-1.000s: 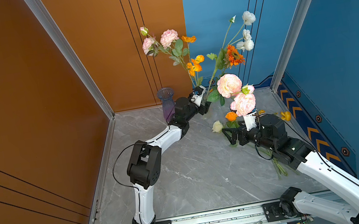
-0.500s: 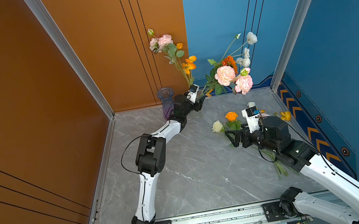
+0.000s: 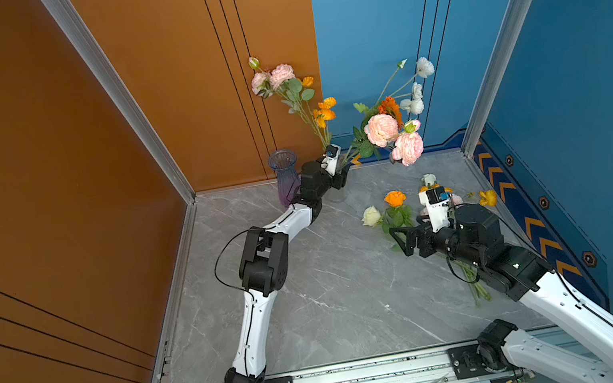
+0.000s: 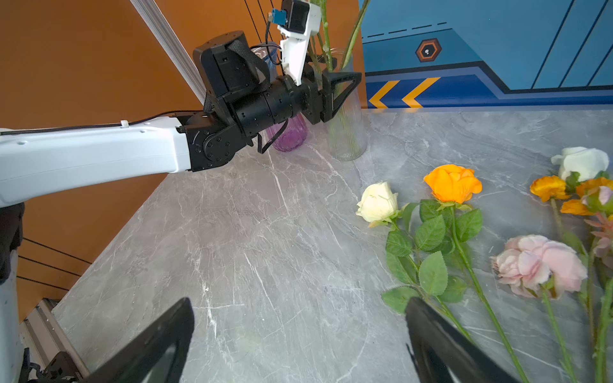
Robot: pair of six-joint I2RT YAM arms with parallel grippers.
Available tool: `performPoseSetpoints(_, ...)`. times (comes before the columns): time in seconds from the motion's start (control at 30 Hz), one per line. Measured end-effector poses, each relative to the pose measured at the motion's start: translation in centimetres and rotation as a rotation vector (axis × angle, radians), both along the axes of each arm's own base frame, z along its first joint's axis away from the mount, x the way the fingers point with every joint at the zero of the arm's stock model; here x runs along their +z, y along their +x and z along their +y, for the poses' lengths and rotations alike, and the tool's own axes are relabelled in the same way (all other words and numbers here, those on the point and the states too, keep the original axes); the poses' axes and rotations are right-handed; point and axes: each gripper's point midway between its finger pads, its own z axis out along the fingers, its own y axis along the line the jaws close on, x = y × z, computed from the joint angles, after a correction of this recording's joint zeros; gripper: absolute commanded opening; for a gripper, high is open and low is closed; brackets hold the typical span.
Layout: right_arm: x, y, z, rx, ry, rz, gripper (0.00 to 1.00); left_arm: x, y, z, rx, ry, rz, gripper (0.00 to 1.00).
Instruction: Arrange the flowers into the vase
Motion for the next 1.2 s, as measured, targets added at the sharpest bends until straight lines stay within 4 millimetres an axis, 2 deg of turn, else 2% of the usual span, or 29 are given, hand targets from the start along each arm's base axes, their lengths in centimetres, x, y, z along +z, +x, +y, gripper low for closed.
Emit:
performPoseSetpoints(0.13,-0.3,0.0,-0.2,-0.007,-0.008,0.008,1.00,0.0,0.0,0.0,0.002,-0.009,0.007,0.37)
performPoseSetpoints(0.23,-0.4,0.0,-0.3,-0.013,-0.012,0.010,1.00,0.0,0.1,0.1,0.004,-0.012,0.010,0.47)
performPoseSetpoints(0.27,-0.3,0.0,-0.3,-0.014,-0.012,0.010,1.00,0.0,0.1,0.1,0.004,-0.012,0.010,0.54)
performPoseSetpoints(0.3,-0.4,0.0,-0.3,-0.015,-0.012,0.010,1.00,0.0,0.1,0.1,0.005,-0.012,0.010,0.64)
performPoseSetpoints(0.33,-0.4,0.0,-0.3,-0.017,-0.014,0.010,1.00,0.0,0.1,0.1,0.005,-0.012,0.010,0.81)
performPoseSetpoints(0.4,-0.4,0.1,-0.4,-0.019,-0.015,0.010,1.00,0.1,0.1,0.2,0.007,-0.012,0.004,0.99)
performPoseSetpoints(0.53,-0.5,0.0,-0.4,-0.020,-0.018,0.015,1.00,1.2,0.2,0.2,0.014,-0.031,-0.032,0.98)
performPoseSetpoints(0.73,-1.0,-0.2,-0.5,-0.021,-0.022,0.023,1.00,1.3,0.3,0.4,0.022,-0.029,-0.040,0.98)
performPoseSetpoints(1.03,-1.5,-0.4,-0.6,-0.021,-0.028,0.033,1.00,0.6,0.0,0.7,0.030,-0.017,-0.033,0.98)
performPoseSetpoints(1.2,-1.8,-0.5,-0.7,-0.022,-0.026,0.037,1.00,-0.5,-0.7,1.2,0.040,-0.003,-0.006,0.98)
